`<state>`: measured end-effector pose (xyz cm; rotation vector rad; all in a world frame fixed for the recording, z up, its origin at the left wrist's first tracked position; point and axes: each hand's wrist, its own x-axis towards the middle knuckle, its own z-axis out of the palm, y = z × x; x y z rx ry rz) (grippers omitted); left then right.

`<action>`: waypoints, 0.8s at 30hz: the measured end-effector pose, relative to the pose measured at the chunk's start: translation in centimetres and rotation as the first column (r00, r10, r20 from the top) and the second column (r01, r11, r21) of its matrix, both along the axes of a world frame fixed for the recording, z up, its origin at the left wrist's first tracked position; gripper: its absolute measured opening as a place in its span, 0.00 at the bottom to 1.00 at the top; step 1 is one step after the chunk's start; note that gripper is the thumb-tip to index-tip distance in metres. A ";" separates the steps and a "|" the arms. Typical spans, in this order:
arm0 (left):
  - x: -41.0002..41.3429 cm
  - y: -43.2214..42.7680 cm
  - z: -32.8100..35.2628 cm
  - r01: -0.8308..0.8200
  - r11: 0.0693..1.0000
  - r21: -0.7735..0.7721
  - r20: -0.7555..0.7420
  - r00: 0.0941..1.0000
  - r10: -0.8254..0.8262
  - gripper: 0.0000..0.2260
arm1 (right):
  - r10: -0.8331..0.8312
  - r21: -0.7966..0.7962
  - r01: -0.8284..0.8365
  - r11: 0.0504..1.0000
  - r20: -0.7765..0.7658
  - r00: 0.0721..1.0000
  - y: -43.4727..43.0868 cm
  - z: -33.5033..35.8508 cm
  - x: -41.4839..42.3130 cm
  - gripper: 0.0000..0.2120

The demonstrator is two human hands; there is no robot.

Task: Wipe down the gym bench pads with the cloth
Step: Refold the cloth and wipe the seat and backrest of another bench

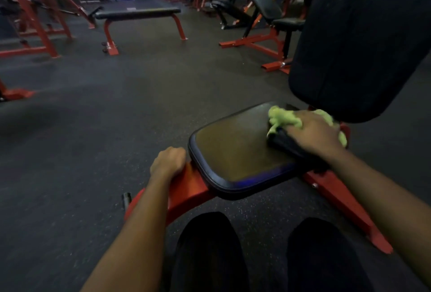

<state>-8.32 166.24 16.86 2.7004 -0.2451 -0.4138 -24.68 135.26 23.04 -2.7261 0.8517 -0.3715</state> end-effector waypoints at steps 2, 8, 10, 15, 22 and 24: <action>-0.7 -0.1 -0.1 -0.026 0.999 0.035 0.005 1.000 0.025 0.22 | -0.092 -0.020 0.090 0.996 -0.062 0.994 -0.1 1.1 3.0 0.24; -1.3 -0.3 -0.4 0.009 0.994 0.109 0.043 0.999 -0.013 0.22 | 0.266 -0.100 -0.256 0.962 0.110 0.958 7.1 -2.4 -2.3 0.29; -1.3 -0.4 -0.6 0.033 0.992 0.123 0.052 0.998 -0.040 0.22 | 0.259 -0.058 -0.253 0.966 0.131 0.957 4.5 -2.1 -4.0 0.31; -1.2 -0.5 -1.2 -0.016 0.995 0.101 0.145 0.989 0.001 0.21 | 0.146 -0.071 -0.152 0.986 -0.084 0.986 -2.9 0.4 5.2 0.24; -0.1 -0.7 -2.0 -0.051 0.994 0.097 0.149 0.988 0.036 0.23 | 0.241 -0.025 -0.254 0.967 -0.235 0.942 0.1 1.1 15.0 0.28; -0.3 -0.8 -2.0 -0.047 0.994 0.101 0.158 0.987 0.031 0.23 | 0.469 -0.028 -0.474 0.880 -0.107 0.877 0.8 0.0 10.8 0.28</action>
